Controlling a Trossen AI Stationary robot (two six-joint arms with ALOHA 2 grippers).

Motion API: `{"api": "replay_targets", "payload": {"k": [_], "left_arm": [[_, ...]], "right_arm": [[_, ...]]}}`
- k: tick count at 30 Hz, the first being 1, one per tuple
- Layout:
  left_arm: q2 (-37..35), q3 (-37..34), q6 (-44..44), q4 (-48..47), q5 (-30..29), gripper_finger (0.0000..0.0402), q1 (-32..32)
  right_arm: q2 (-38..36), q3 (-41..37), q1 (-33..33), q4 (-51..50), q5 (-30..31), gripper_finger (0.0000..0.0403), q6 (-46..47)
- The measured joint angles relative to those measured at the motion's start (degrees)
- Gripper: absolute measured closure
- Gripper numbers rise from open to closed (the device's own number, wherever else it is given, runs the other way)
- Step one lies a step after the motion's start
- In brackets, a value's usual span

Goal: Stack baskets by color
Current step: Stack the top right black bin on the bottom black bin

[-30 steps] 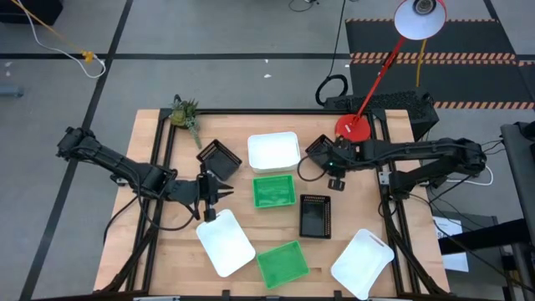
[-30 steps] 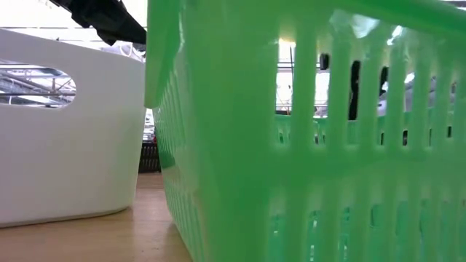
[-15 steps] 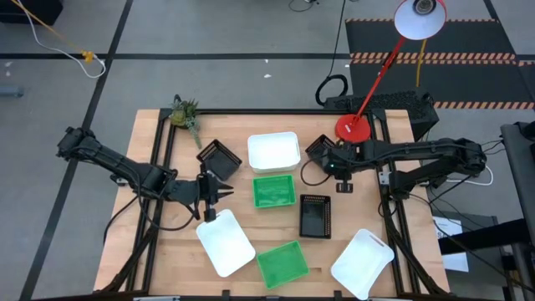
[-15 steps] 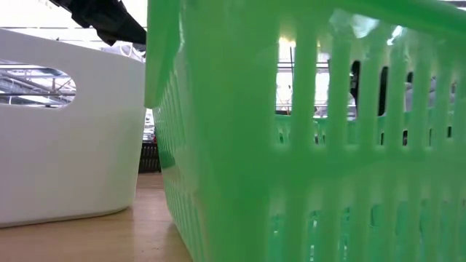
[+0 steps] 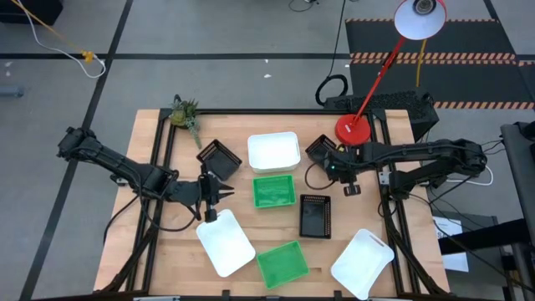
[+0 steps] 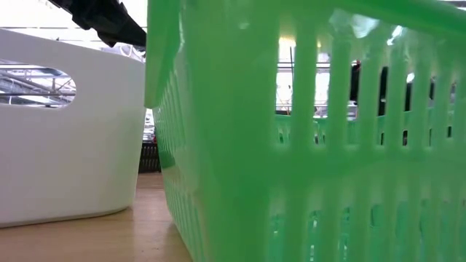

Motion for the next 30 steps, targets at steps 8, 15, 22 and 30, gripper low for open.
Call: {"api": "replay_targets", "payload": {"k": [8, 15, 22, 30], "left_arm": [[0.00, 0.00, 0.05, 0.04, 0.00, 0.0339, 0.07], [0.00, 0.00, 0.05, 0.04, 0.00, 0.0339, 0.07], [0.00, 0.00, -0.02, 0.04, 0.00, 0.0339, 0.07], [0.00, 0.00, 0.08, 0.04, -0.41, 0.0339, 0.07]], "right_arm": [[0.00, -0.26, -0.44, 1.60, 0.13, 0.0290, -6.61], [0.00, -0.39, -1.21, 3.86, 0.28, 0.0272, -11.25], [0.02, -3.44, -3.12, 7.08, 0.17, 0.0296, -15.28], [0.04, -4.18, -3.37, 7.85, 0.10, 0.0344, -15.86]]}}
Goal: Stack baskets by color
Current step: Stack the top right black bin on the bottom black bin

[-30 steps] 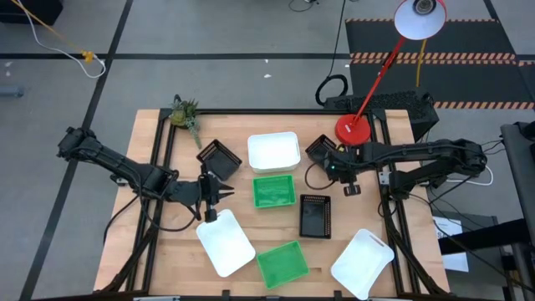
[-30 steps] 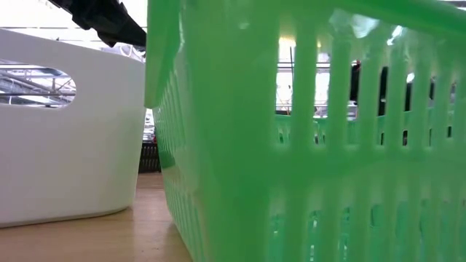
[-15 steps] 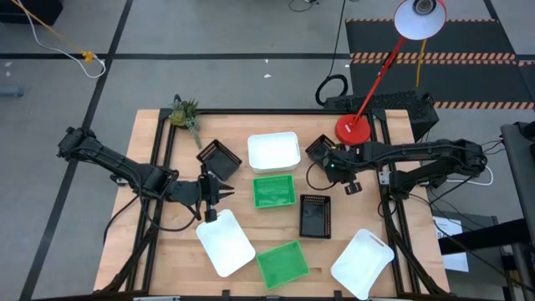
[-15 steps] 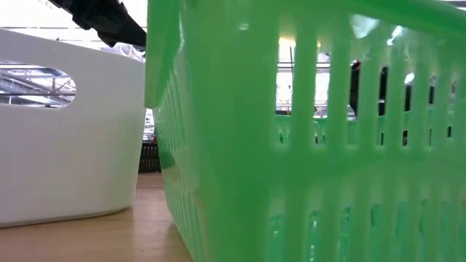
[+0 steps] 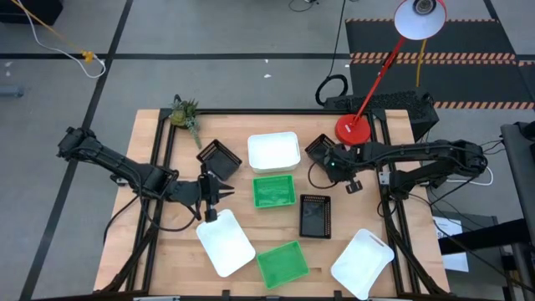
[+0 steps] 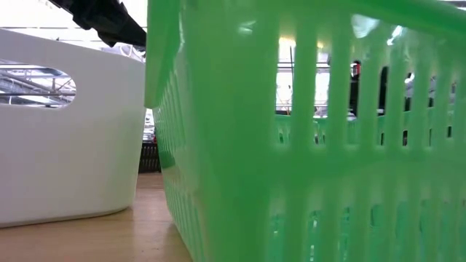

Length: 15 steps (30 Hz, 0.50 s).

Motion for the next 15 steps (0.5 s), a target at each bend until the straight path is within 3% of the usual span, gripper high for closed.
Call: {"api": "replay_targets", "payload": {"k": [7, 15], "left_arm": [[0.00, 0.00, 0.12, 0.00, -0.12, 0.0339, 0.00], [0.00, 0.00, 0.10, 0.02, -0.12, 0.0339, 0.00]], "right_arm": [[0.00, 0.00, -0.07, 0.57, 0.00, 0.0394, -0.79], [-0.24, 0.02, 0.53, 1.14, 1.83, 0.0396, 7.12]]}}
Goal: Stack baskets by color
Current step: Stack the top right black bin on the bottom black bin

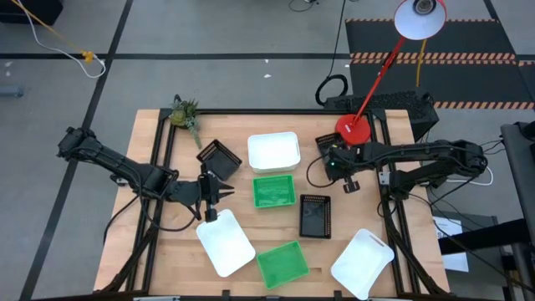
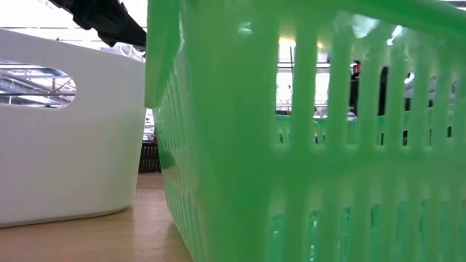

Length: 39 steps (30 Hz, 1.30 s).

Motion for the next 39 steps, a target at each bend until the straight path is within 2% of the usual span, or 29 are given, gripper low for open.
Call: {"api": "replay_targets", "payload": {"k": [8, 15, 20, 25, 39], "left_arm": [[0.00, 0.00, -0.07, 0.03, 0.00, 0.0339, 0.00], [0.00, 0.00, -0.13, 0.37, 0.00, 0.0339, 0.00], [0.00, 0.00, -0.17, 0.43, -0.01, 0.0339, 0.00], [0.00, 0.00, -0.17, 0.44, 0.00, 0.0339, 0.00], [0.00, 0.00, -0.58, 0.42, 0.00, 0.0339, 0.00]], "right_arm": [[-1.09, 1.73, 5.30, -2.11, 4.12, 0.0399, 11.55], [-1.09, 9.58, 9.77, -10.06, 4.62, 0.0400, 23.20], [-0.31, 15.91, 13.64, -16.12, 8.25, 0.0401, 30.66], [3.12, 23.21, 17.71, -22.09, 10.37, 0.0401, 37.62], [18.81, 46.32, 26.61, -47.13, 10.46, 0.0401, 57.73]]}}
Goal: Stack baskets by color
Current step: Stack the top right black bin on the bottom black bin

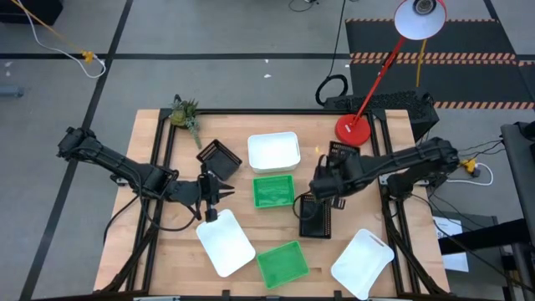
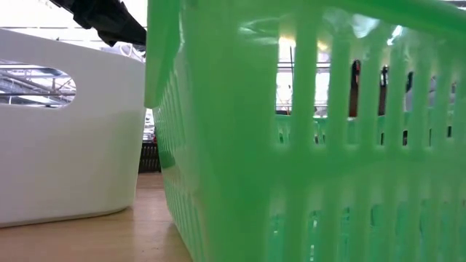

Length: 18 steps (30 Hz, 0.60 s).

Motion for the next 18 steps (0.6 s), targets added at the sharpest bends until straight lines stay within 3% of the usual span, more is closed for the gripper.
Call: {"api": "replay_targets", "payload": {"k": [18], "left_arm": [[0.00, 0.00, -1.19, 1.10, 0.00, 0.0339, -0.04]], "right_arm": [[13.20, 22.43, 17.71, -0.08, 1.26, 0.0401, 14.05]]}}
